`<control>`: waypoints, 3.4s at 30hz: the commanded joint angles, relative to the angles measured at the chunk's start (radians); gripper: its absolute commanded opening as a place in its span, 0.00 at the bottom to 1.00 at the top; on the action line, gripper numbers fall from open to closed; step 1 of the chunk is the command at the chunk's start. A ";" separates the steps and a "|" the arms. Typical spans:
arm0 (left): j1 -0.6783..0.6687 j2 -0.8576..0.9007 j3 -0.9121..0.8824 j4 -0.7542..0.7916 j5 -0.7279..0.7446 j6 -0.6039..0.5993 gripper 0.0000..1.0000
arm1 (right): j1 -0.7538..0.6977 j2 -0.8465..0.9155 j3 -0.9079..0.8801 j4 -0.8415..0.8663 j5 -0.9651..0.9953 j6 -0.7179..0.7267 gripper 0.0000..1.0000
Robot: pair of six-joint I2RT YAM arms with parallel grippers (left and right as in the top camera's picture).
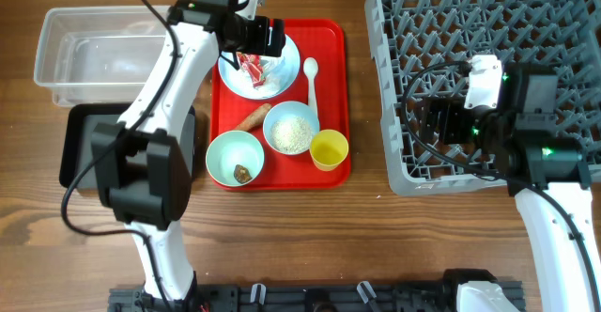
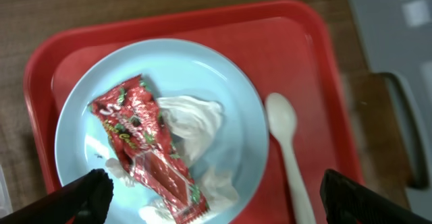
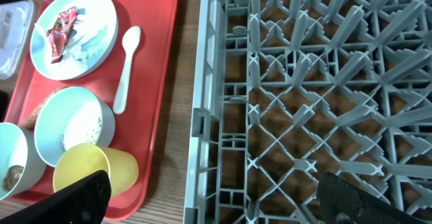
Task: Sort waste into correct bins and load items into the dishwasher rack
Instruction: 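Reach the left gripper to the white plate and grasp the red wrapper and tissue, then carry the wrapper and tissue left and drop them into the clear bin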
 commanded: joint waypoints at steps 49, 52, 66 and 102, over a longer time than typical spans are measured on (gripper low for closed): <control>0.049 0.034 0.101 -0.074 -0.185 -0.057 0.04 | 0.005 0.009 0.019 -0.003 -0.017 0.014 1.00; 0.084 -0.042 0.101 -0.073 -0.184 -0.063 0.04 | 0.005 0.009 0.019 -0.003 -0.017 0.014 1.00; 0.341 -0.132 0.100 -0.105 -0.185 -0.066 0.04 | 0.005 0.009 0.019 -0.002 -0.017 0.014 1.00; 0.374 -0.235 0.098 -0.295 -0.098 -0.059 0.95 | 0.005 0.024 0.019 0.004 -0.017 0.014 1.00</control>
